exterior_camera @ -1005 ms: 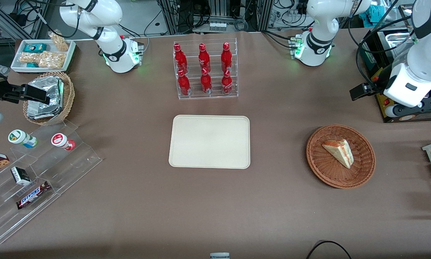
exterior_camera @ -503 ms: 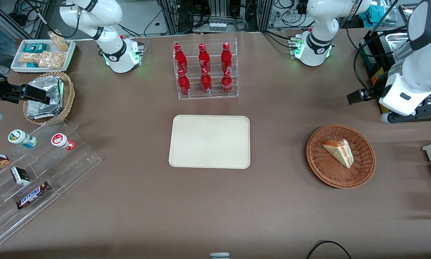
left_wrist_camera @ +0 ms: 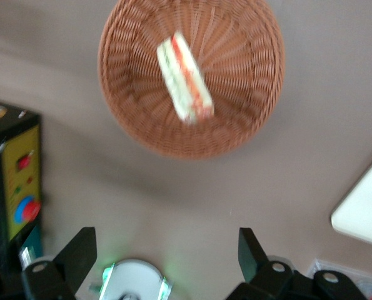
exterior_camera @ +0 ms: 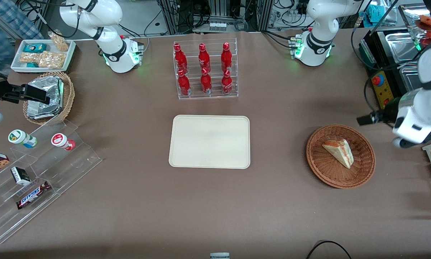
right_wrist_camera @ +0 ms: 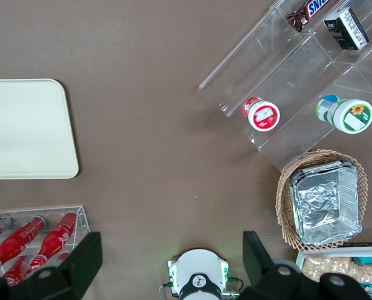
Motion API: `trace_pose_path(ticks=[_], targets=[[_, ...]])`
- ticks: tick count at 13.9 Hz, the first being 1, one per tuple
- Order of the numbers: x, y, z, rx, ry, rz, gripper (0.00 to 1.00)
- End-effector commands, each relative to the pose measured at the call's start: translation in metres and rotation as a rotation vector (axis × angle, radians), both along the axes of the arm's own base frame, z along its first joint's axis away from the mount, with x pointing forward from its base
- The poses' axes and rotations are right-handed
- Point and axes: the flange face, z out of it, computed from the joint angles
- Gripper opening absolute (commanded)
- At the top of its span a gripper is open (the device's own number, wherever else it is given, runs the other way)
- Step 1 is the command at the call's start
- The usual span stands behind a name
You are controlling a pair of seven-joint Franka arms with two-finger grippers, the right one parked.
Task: Place sandwich from basket to tray
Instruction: 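Move the left gripper down over the wrapped sandwich in the wicker basket, then align the open left gripper around the sandwich and close on it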
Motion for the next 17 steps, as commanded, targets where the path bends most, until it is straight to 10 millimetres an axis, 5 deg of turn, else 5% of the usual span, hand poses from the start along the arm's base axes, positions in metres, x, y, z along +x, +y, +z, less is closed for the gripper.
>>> trace_pose_path(ticks=[1,9,12,17], targets=[[-0.019,0.01,-0.053,0.014,-0.059,0.018,1.0],[-0.038,0.02,-0.164,0.004,-0.219,0.095,1.0],[-0.037,0.026,-0.182,0.004,-0.236,0.173,1.0],[-0.032,0.025,-0.185,0.024,-0.244,0.337,1.0]])
